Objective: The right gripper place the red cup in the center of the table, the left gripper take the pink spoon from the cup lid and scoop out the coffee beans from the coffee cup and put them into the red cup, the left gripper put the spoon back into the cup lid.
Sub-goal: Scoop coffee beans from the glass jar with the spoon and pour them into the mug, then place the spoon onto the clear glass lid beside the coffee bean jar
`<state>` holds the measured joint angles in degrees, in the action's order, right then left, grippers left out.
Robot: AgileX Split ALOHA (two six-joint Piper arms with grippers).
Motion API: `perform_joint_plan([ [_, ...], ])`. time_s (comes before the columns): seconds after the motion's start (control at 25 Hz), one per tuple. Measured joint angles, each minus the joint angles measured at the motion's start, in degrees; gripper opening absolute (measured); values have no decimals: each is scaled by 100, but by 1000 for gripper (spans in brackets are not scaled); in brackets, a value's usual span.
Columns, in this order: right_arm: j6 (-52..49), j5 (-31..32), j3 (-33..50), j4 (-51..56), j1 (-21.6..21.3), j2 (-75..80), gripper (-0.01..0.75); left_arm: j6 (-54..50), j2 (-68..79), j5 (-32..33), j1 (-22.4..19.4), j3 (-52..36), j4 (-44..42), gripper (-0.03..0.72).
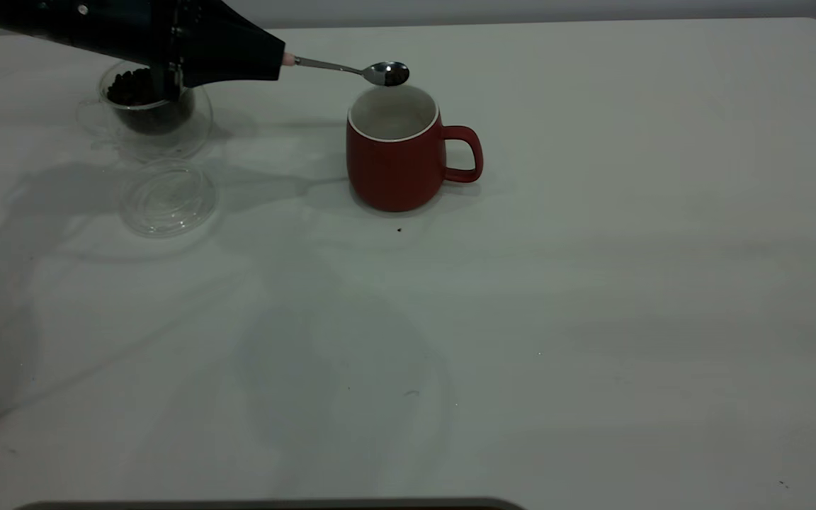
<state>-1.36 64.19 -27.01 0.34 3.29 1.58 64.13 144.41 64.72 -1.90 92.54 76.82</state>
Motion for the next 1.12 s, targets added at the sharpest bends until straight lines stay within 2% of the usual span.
perform_joint_plan([
  [0.32, 0, 0, 0, 0, 0, 0, 241, 1450, 0, -702, 9, 0, 0, 113],
  [0.44, 0, 0, 0, 0, 0, 0, 241, 2231, 0, -718, 9, 0, 6, 113],
  [0.64, 0, 0, 0, 0, 0, 0, 241, 2857, 0, -550, 9, 0, 22, 113],
  [0.92, 0, 0, 0, 0, 0, 0, 241, 2797, -63, -61, -5, 0, 6, 113],
  [1.12, 0, 0, 0, 0, 0, 0, 241, 1692, -603, 97, -289, 0, -145, 113],
])
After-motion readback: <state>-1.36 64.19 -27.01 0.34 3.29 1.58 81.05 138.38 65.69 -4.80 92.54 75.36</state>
